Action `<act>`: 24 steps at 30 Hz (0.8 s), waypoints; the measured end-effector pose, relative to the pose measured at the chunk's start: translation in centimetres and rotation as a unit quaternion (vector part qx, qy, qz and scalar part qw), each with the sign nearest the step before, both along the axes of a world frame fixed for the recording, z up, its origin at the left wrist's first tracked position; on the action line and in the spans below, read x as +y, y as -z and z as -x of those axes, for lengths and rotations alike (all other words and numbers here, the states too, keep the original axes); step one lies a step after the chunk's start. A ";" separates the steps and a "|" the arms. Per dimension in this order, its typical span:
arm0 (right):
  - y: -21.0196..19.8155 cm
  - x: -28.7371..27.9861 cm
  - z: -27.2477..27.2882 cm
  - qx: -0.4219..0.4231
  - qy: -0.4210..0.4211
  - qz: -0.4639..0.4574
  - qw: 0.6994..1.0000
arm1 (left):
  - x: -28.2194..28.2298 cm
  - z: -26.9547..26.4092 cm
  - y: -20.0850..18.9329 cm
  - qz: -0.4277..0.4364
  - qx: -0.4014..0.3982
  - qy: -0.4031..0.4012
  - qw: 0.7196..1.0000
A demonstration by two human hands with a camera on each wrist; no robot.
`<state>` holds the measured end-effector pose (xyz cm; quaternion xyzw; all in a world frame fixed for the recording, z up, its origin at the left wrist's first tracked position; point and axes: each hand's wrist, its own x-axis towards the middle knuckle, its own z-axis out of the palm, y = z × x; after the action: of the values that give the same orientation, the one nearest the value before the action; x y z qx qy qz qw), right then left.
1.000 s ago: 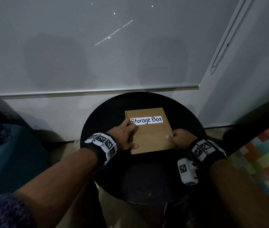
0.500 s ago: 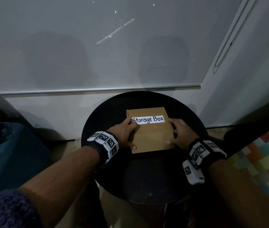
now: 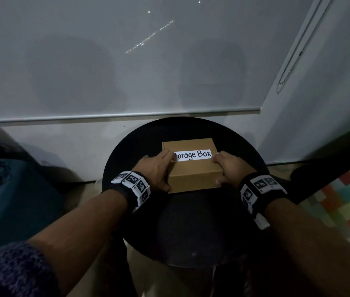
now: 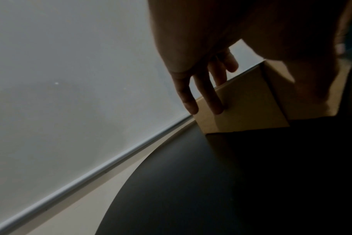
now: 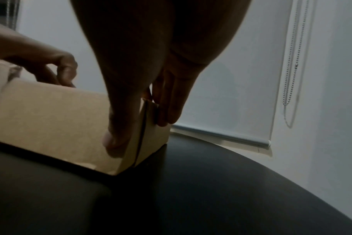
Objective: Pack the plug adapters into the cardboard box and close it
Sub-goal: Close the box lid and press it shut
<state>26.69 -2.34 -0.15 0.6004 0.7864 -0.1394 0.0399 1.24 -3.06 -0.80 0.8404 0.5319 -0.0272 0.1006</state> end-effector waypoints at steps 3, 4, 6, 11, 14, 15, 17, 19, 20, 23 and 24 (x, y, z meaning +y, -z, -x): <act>-0.2 0.3 0.3 -0.032 -0.010 0.000 0.999 | 0.3 0.1 0.1 0.000 0.001 0.003 1.000; -0.2 0.4 0.4 -0.039 -0.010 0.000 0.999 | 0.4 0.2 0.2 -0.006 0.001 0.006 1.000; -0.3 0.5 0.5 -0.045 -0.011 -0.004 0.999 | 0.5 0.4 0.5 -0.021 -0.008 0.010 1.000; 0.1 0.6 0.4 -0.025 -0.002 -0.019 0.999 | 0.6 0.7 1.3 -0.034 -0.056 0.008 0.998; -0.1 0.6 0.6 -0.018 0.005 -0.014 1.000 | 0.6 0.4 0.7 -0.023 -0.075 -0.003 0.997; -0.1 0.5 0.7 -0.017 0.006 -0.011 1.000 | 0.6 0.4 0.5 -0.018 -0.074 -0.008 0.997; -0.1 0.3 1.2 -0.014 0.005 -0.009 1.000 | 0.6 0.6 0.4 -0.011 -0.073 -0.010 0.997; 0.0 0.1 1.5 -0.006 0.007 -0.015 1.000 | 0.7 1.0 0.3 -0.002 -0.078 -0.014 0.997; -0.1 0.1 1.6 -0.003 0.007 -0.015 1.000 | 0.7 1.2 0.3 0.003 -0.076 -0.017 0.997; -0.3 0.2 1.4 -0.009 0.002 -0.011 1.000 | 0.9 1.3 0.0 0.011 -0.053 -0.018 0.998; -0.4 0.3 1.3 -0.014 0.000 -0.007 1.000 | 1.1 1.3 -0.1 0.014 -0.051 -0.017 0.998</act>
<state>25.35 -2.08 0.24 0.6026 0.7867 -0.1256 0.0469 -0.01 -1.95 -0.74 0.8302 0.5397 0.0097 0.1394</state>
